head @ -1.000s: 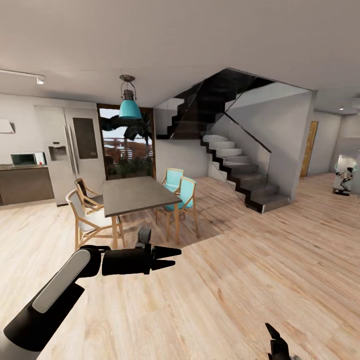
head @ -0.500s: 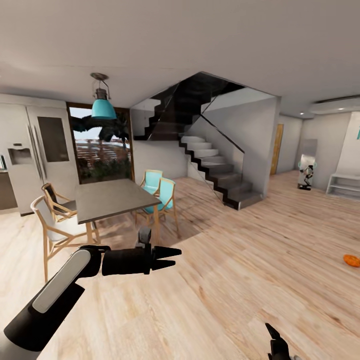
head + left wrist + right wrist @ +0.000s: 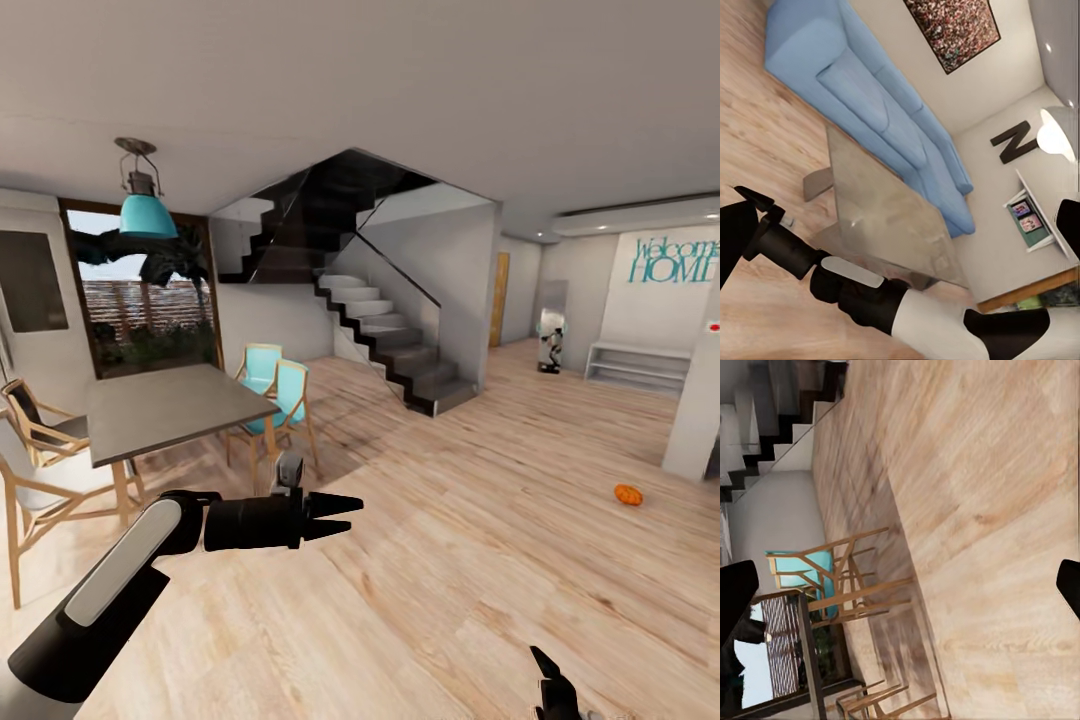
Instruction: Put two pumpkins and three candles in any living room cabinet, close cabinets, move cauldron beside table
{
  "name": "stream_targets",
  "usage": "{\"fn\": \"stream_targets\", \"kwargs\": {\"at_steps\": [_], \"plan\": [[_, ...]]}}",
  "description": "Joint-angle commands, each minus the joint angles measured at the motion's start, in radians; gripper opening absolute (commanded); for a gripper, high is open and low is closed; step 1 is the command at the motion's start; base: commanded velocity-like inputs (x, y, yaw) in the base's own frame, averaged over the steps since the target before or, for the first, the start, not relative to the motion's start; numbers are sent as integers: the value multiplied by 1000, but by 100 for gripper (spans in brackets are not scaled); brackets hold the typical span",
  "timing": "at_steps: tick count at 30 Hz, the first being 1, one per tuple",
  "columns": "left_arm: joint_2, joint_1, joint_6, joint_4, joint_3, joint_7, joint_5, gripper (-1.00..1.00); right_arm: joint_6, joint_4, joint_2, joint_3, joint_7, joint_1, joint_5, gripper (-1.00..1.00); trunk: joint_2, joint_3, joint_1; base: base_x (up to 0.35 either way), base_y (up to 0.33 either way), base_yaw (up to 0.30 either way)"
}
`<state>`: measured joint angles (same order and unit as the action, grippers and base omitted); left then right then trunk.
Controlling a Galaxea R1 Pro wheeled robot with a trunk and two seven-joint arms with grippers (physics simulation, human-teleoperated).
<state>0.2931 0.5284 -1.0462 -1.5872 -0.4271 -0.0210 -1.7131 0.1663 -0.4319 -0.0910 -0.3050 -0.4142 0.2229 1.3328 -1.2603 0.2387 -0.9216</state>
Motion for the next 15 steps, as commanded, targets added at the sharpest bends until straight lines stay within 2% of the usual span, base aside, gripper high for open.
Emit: {"fn": "stream_targets", "kwargs": {"at_steps": [1,15], "plan": [[1,1,-1,0,-1,-2,-3,100,10,1,0,-5,-3,1,9,100,-1,1,0,0,0,-292],[1,1,-1,0,-1,-2,-3,100,10,1,0,-5,-3,1,9,100,-1,-6,0,0,0,-291]]}}
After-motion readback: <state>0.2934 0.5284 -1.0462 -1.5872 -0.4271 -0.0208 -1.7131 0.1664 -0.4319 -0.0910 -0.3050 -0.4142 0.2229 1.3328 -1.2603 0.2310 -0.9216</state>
